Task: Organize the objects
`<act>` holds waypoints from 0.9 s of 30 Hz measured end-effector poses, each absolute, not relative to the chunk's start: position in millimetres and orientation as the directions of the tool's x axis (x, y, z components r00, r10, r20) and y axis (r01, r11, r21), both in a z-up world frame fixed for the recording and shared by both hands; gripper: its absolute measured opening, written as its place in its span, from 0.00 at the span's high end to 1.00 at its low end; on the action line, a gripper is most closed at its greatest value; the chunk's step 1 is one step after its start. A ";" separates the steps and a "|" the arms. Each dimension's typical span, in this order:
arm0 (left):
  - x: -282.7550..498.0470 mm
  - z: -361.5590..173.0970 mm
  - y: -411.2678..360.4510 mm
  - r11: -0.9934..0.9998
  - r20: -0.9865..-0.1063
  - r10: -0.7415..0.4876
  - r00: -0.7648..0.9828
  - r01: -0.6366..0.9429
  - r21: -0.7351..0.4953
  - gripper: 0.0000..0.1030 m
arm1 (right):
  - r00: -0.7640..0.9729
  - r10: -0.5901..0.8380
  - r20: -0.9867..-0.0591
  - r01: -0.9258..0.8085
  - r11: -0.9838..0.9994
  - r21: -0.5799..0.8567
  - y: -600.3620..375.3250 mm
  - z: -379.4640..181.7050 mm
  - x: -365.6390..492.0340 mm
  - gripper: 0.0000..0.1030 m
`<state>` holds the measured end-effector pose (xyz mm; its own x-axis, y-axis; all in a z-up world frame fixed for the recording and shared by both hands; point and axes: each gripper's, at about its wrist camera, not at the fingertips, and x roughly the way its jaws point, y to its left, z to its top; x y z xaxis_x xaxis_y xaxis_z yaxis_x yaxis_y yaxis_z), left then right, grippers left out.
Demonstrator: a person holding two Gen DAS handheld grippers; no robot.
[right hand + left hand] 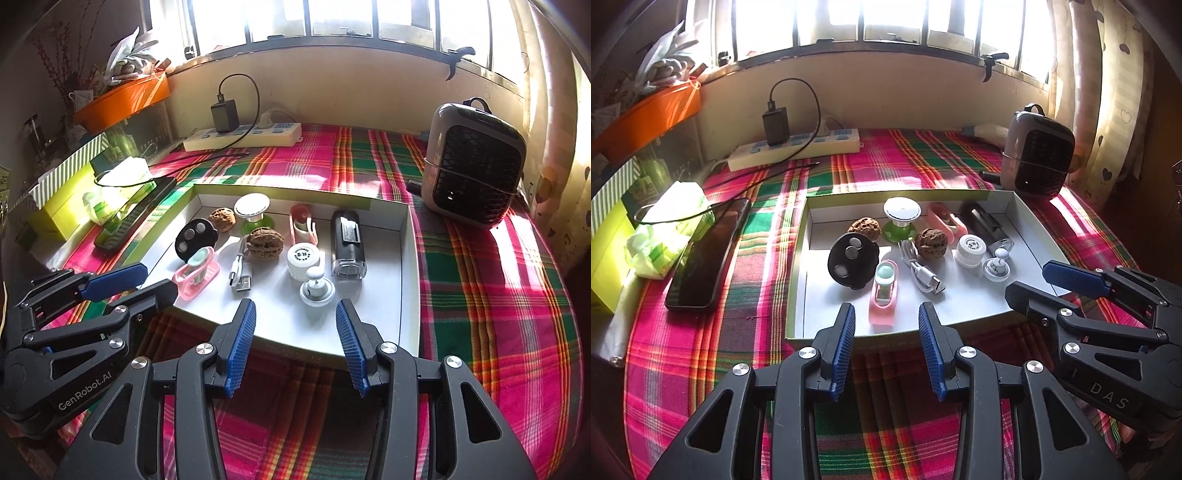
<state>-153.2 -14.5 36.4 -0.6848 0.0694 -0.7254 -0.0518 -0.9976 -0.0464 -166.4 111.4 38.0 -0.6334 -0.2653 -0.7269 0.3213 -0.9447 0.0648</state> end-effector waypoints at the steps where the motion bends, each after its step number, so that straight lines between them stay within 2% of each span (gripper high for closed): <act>1: -150.7 36.9 -14.6 -0.998 -0.725 0.070 -0.686 -0.049 -0.050 0.67 | -0.638 -0.265 -0.723 0.319 -0.945 0.065 112.2 39.5 -163.5 0.55; 10: -124.1 38.9 -11.1 -1.000 -0.699 0.021 -0.715 -0.012 -0.018 0.67 | -0.649 -0.250 -0.718 0.299 -0.952 0.061 115.4 39.0 -140.1 0.55; 27: -92.6 2.9 5.2 -0.999 -0.765 0.025 -0.643 0.000 -0.033 0.67 | -0.596 -0.186 -0.781 0.243 -0.969 0.045 126.4 7.4 -108.3 0.54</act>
